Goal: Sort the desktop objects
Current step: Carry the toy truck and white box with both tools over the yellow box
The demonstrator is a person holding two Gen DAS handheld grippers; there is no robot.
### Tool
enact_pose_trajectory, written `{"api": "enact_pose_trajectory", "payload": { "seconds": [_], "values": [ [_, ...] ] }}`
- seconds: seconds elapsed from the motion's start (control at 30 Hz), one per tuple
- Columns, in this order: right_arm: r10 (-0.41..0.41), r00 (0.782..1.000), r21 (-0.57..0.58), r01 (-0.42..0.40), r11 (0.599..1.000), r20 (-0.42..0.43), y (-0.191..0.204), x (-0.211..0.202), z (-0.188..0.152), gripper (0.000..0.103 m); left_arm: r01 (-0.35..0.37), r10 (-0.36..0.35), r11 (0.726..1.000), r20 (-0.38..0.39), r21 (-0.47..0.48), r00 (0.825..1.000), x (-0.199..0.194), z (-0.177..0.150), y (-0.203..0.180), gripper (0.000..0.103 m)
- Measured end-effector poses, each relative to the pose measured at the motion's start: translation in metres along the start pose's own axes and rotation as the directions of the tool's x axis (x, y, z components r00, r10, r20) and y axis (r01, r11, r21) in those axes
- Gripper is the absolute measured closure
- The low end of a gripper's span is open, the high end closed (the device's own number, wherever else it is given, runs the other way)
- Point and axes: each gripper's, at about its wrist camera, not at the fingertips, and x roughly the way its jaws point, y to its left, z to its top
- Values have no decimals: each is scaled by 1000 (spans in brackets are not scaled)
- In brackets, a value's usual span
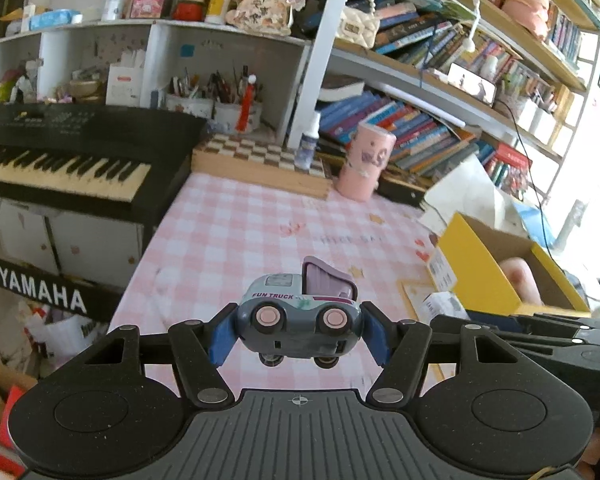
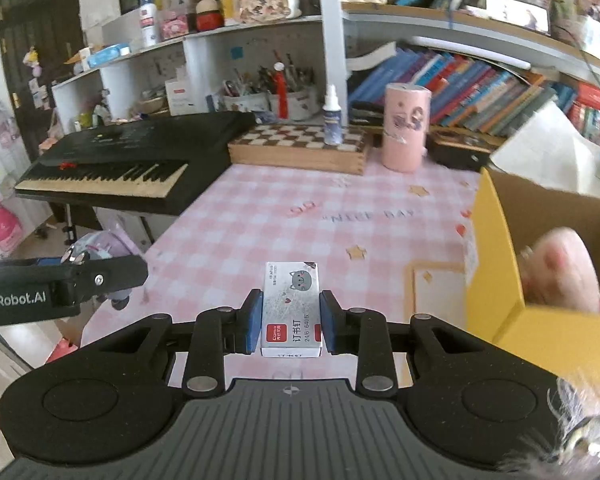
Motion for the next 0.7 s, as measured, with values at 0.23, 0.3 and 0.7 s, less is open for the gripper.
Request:
{"api": "enact_pose_trajectory", "payload": {
  "seconds": [0.23, 0.3, 0.7],
  "values": [
    [-27, 999, 24, 28, 999, -24, 16, -34, -37, 75, 29, -28, 999, -25, 15, 999, -28, -26, -2, 38],
    [-34, 999, 36, 35, 999, -29, 20, -42, -45, 75, 45, -44, 999, -34, 27, 998, -33, -31, -5, 38],
    [-158, 985, 170, 167, 971, -66, 2, -87, -81, 75, 206, -197, 975, -105, 86, 975, -30, -46, -37, 38]
  ]
}}
